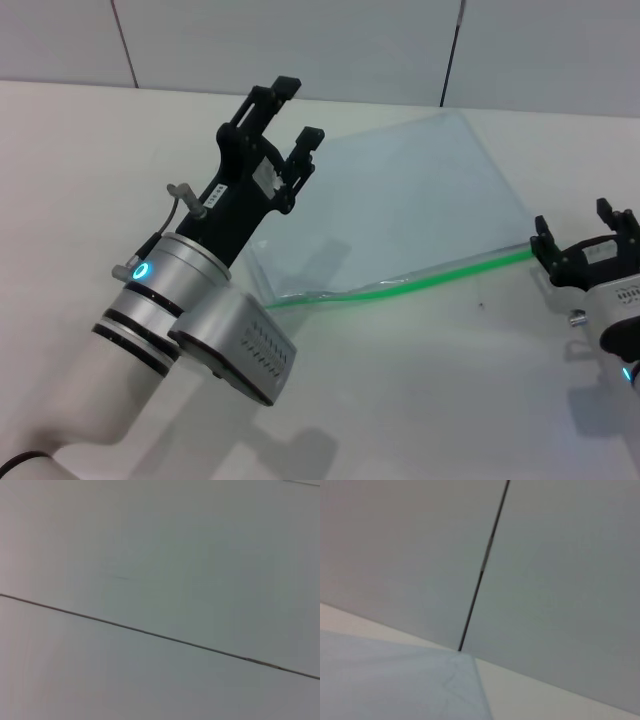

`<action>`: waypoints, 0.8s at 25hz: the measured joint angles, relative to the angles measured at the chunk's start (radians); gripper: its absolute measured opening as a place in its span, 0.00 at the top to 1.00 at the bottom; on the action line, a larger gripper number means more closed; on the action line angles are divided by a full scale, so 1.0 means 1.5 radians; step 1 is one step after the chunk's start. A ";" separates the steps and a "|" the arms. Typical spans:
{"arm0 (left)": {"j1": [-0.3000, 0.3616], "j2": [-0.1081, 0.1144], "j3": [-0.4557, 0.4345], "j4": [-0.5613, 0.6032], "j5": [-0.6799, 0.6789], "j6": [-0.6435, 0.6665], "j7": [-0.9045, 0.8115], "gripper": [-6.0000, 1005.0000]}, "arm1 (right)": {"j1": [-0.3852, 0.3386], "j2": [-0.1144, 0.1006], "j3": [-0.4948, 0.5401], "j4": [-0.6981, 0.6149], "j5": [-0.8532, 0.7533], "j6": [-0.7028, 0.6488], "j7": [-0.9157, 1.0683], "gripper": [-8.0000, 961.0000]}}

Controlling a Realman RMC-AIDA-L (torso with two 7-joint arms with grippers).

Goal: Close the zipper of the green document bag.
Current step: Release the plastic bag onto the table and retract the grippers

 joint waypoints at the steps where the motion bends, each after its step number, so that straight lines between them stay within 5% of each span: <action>1: 0.000 0.000 0.000 -0.001 0.000 -0.004 -0.006 0.40 | 0.000 0.000 0.000 -0.001 0.004 0.003 0.000 0.20; 7: -0.002 -0.002 -0.004 -0.027 -0.008 -0.034 -0.061 0.31 | 0.003 0.000 0.000 -0.017 0.034 0.035 0.000 0.20; 20: -0.016 -0.003 -0.008 -0.028 -0.129 -0.044 -0.222 0.32 | 0.032 -0.002 0.011 -0.064 0.107 0.070 0.008 0.20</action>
